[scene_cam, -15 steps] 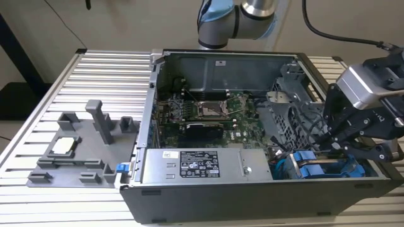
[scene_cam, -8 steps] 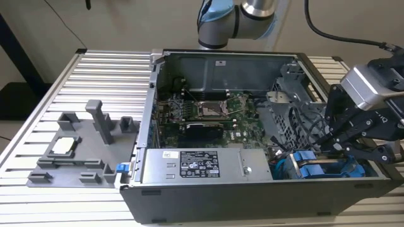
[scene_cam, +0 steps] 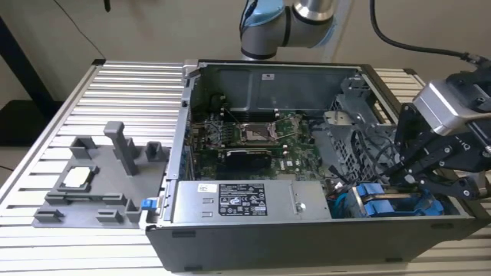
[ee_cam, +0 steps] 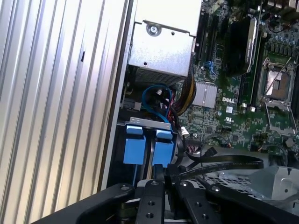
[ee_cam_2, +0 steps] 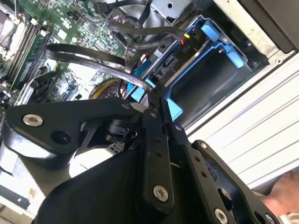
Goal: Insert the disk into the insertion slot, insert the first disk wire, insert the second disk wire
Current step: 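Insert the second disk wire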
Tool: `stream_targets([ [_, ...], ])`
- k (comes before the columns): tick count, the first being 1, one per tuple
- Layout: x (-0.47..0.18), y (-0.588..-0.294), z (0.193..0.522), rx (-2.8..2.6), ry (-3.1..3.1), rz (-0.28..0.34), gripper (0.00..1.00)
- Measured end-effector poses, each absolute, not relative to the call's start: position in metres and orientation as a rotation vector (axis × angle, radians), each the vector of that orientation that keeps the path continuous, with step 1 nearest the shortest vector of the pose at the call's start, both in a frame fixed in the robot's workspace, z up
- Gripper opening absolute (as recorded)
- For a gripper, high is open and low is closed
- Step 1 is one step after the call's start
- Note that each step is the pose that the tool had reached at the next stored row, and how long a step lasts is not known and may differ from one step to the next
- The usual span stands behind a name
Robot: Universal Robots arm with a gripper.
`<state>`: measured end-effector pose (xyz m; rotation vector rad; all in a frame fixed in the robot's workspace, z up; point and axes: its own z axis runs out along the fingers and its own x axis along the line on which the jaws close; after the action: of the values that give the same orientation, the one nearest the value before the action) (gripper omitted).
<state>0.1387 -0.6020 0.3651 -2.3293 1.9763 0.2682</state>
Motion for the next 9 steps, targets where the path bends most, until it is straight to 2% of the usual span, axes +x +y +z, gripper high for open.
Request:
stream_targets([
  [5,0.1394,-0.6031,0.3609,-2.315,1.977,0.28,0.15],
  [9,0.14,-0.6037,0.3587,-2.278,1.959,0.321,0.15],
])
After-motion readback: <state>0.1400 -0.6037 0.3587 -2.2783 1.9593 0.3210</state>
